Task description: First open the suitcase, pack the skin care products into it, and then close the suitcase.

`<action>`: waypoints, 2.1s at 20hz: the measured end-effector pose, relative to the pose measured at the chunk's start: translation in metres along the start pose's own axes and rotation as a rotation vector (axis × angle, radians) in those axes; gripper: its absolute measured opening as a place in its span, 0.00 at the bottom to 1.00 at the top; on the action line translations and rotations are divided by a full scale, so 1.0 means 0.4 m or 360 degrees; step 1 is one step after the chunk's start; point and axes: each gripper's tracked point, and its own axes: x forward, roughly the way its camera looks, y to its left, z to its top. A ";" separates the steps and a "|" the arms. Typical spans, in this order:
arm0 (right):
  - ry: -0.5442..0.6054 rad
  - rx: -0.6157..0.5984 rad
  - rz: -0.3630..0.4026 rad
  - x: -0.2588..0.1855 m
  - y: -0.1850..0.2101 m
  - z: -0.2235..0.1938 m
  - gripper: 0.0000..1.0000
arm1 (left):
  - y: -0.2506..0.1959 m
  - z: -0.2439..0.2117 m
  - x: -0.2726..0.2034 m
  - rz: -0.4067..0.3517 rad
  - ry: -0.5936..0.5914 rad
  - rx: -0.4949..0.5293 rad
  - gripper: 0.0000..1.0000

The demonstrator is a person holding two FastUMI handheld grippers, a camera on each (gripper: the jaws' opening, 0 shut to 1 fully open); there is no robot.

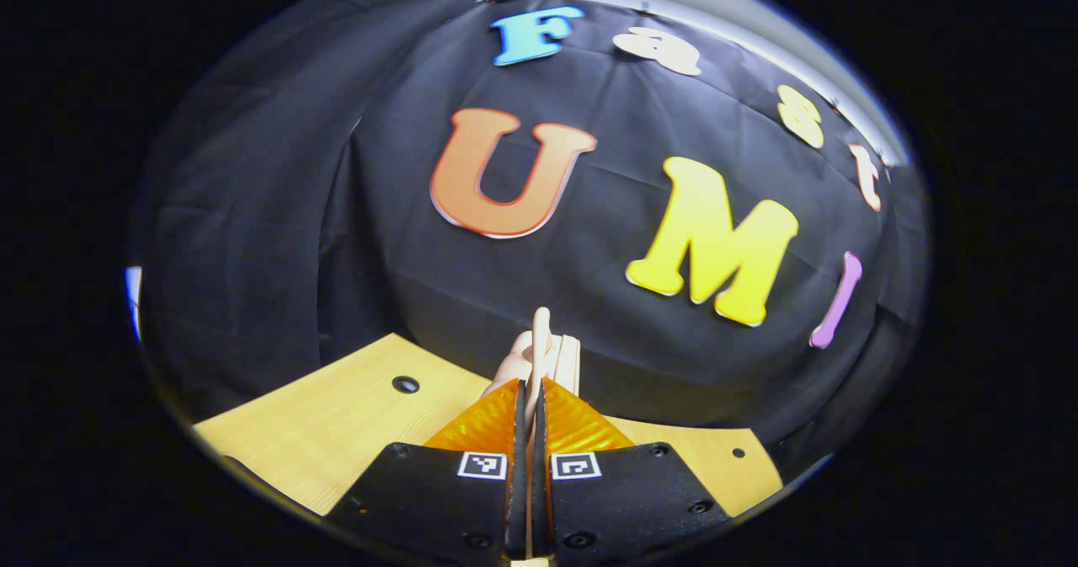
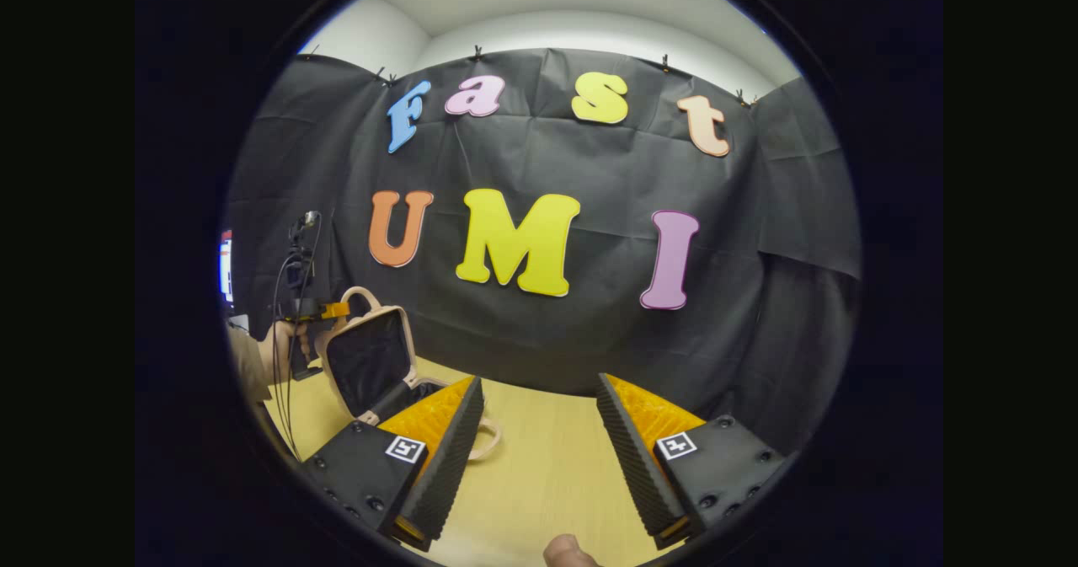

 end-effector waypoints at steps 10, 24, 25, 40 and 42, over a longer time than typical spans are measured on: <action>0.0079 0.0070 0.0014 0.011 -0.167 -0.085 0.81 | -0.470 -0.364 -0.019 -0.0315 0.0362 0.0422 0.06; 0.0207 0.0084 0.0008 0.013 -0.365 -0.200 0.81 | -0.668 -0.623 -0.027 -0.0265 0.0672 0.0608 0.49; 0.0194 0.0083 0.0002 0.021 -0.366 -0.187 0.81 | -0.691 -0.571 -0.039 -0.0282 0.0612 0.0564 0.72; -0.0032 0.0176 -0.0112 0.028 0.033 0.076 0.81 | -0.298 0.111 -0.453 -0.0176 -0.0046 0.0457 0.99; -0.0008 0.0164 -0.0064 0.019 0.102 0.066 0.81 | -0.263 0.099 -0.486 -0.0192 -0.0033 0.0407 0.98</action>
